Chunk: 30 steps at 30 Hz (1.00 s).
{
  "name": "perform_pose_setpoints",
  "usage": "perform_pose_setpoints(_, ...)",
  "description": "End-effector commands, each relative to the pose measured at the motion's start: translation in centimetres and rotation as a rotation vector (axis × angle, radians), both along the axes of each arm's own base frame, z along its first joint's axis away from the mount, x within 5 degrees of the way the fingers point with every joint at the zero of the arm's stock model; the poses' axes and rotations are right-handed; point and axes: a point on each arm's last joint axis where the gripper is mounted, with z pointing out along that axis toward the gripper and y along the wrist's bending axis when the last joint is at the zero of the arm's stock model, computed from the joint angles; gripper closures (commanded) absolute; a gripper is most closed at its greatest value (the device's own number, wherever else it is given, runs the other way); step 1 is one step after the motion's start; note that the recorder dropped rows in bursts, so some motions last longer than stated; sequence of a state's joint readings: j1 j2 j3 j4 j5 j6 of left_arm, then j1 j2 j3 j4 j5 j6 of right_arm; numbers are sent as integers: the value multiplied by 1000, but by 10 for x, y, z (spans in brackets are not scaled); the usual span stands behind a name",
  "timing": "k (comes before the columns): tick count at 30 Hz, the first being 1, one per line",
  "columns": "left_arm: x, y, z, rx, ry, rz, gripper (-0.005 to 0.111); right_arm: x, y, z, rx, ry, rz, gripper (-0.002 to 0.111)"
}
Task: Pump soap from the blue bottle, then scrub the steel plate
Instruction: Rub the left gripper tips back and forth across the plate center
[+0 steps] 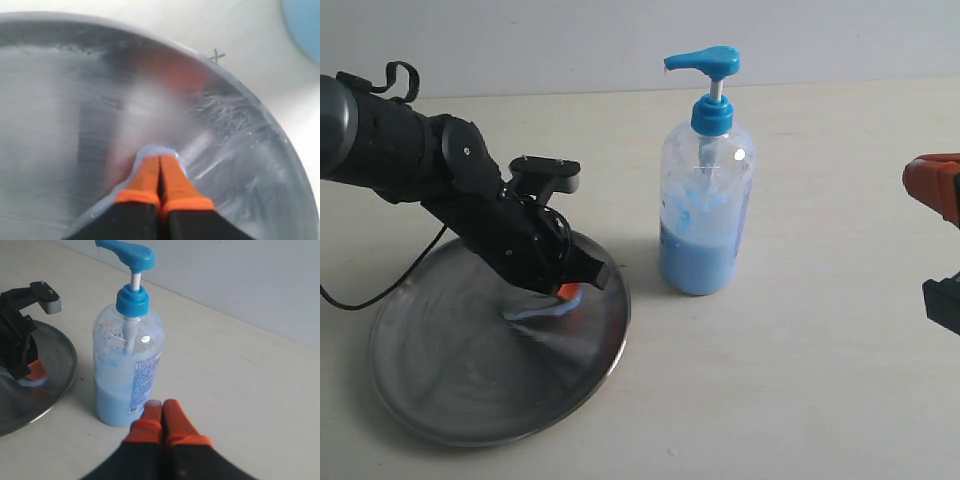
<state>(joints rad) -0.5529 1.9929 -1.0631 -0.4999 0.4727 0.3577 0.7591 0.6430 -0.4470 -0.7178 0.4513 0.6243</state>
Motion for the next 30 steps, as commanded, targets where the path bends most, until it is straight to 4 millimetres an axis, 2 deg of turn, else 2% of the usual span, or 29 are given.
perform_pose_setpoints(1,3,6,-2,47,2,-57,107,0,0,0,4,-11,4,108)
perform_pose_setpoints(10,24,27,16,66,92,-58,107,0,0,0,1,-8,0,108)
perform_pose_setpoints(20,19,5,24,-67,111,-71,107,0,0,0,1,-8,0,108)
perform_pose_setpoints(30,19,1,25,-108,121,-60,107,0,0,0,2,-9,1,108)
